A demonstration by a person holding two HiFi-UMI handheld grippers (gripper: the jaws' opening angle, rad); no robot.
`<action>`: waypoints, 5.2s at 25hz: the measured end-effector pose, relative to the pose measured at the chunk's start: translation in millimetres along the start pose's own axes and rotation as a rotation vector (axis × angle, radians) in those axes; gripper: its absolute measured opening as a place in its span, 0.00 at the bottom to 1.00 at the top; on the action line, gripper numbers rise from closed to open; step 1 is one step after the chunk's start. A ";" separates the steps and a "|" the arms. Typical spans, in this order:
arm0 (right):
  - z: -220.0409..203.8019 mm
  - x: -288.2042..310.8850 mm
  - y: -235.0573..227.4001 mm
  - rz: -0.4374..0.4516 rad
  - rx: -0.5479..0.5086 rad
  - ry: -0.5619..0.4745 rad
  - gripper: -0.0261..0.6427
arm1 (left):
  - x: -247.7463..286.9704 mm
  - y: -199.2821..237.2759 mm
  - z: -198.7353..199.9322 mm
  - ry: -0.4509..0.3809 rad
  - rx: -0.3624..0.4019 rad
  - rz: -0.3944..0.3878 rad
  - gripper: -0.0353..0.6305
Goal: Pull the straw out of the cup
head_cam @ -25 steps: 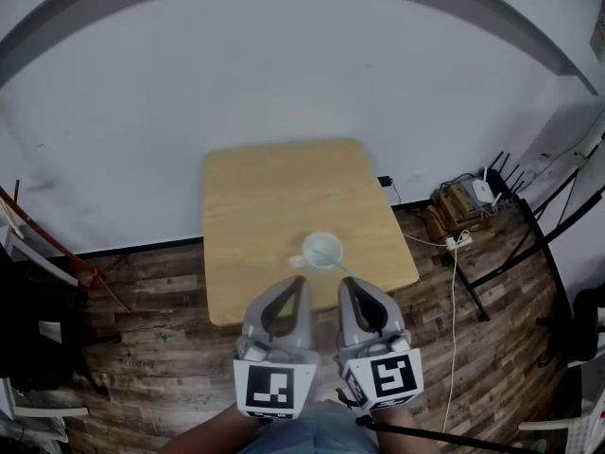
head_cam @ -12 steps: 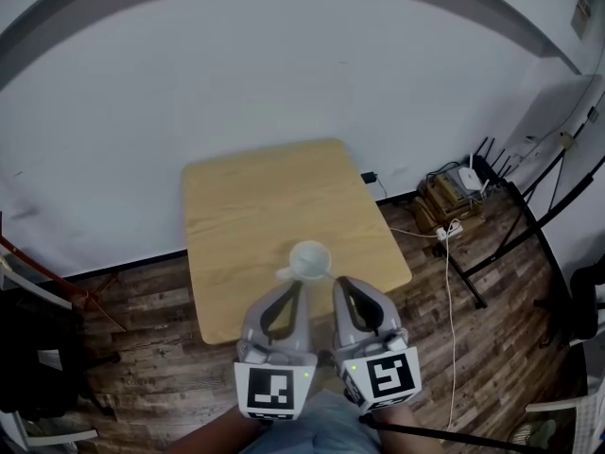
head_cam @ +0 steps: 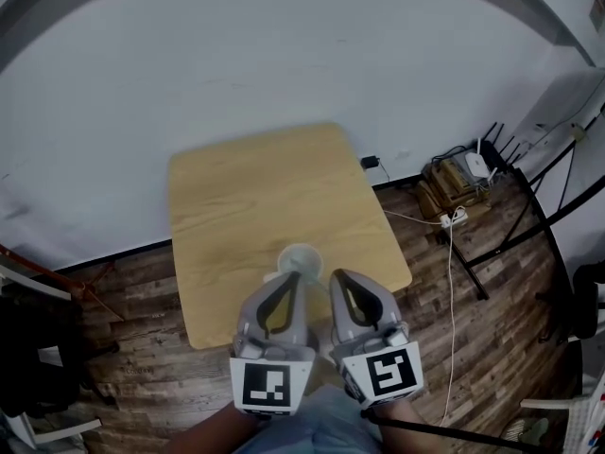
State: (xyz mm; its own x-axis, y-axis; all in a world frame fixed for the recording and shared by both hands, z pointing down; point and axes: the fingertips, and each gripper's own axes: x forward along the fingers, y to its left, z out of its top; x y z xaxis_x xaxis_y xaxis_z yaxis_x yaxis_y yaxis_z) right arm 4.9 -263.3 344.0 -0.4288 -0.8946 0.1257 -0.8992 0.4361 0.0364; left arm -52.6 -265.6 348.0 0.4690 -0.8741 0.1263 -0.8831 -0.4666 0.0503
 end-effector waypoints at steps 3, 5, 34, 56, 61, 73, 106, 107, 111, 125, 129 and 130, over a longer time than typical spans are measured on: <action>-5.8 12.0 -3.2 0.023 0.025 0.016 0.05 | 11.5 1.9 -8.9 0.029 -0.009 0.002 0.08; -11.2 18.7 -5.2 0.041 0.039 0.032 0.05 | 19.5 3.3 -15.6 0.050 -0.018 0.005 0.08; -142.3 41.6 -1.9 0.185 0.189 0.311 0.22 | 45.1 14.5 -118.1 0.312 -0.118 0.066 0.08; -171.4 39.9 -4.0 0.163 0.219 0.374 0.11 | 47.8 10.5 -139.2 0.364 -0.135 0.047 0.08; -170.6 39.5 -6.7 0.155 0.217 0.367 0.10 | 48.5 8.5 -138.2 0.364 -0.118 0.036 0.08; -145.1 35.7 -5.9 0.149 0.185 0.309 0.09 | 41.4 5.2 -116.8 0.315 -0.094 0.030 0.08; 34.5 -18.1 29.4 0.040 -0.001 -0.094 0.05 | -40.3 1.7 35.9 -0.079 0.044 0.023 0.08; 38.5 -21.0 32.4 0.039 -0.006 -0.104 0.05 | -44.6 1.4 39.6 -0.089 0.048 0.024 0.08; 52.2 -28.0 38.1 0.038 -0.023 -0.130 0.05 | -52.0 -1.4 50.1 -0.112 0.061 0.022 0.08; 77.5 -34.5 47.9 0.021 -0.051 -0.184 0.05 | -62.8 -2.8 68.6 -0.165 0.089 -0.008 0.08; 78.2 -35.5 49.2 0.017 -0.050 -0.185 0.05 | -64.7 -2.8 68.8 -0.166 0.095 -0.011 0.08; 78.3 -35.2 49.7 0.016 -0.050 -0.184 0.05 | -65.0 -2.1 68.5 -0.165 0.092 -0.011 0.08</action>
State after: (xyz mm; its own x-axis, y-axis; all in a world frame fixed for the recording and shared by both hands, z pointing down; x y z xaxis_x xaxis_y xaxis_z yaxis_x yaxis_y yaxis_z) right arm -31.5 -217.8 263.8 -0.4557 -0.8883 -0.0571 -0.8887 0.4504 0.0858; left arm -80.2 -217.0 271.8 0.4811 -0.8759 -0.0380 -0.8765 -0.4796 -0.0414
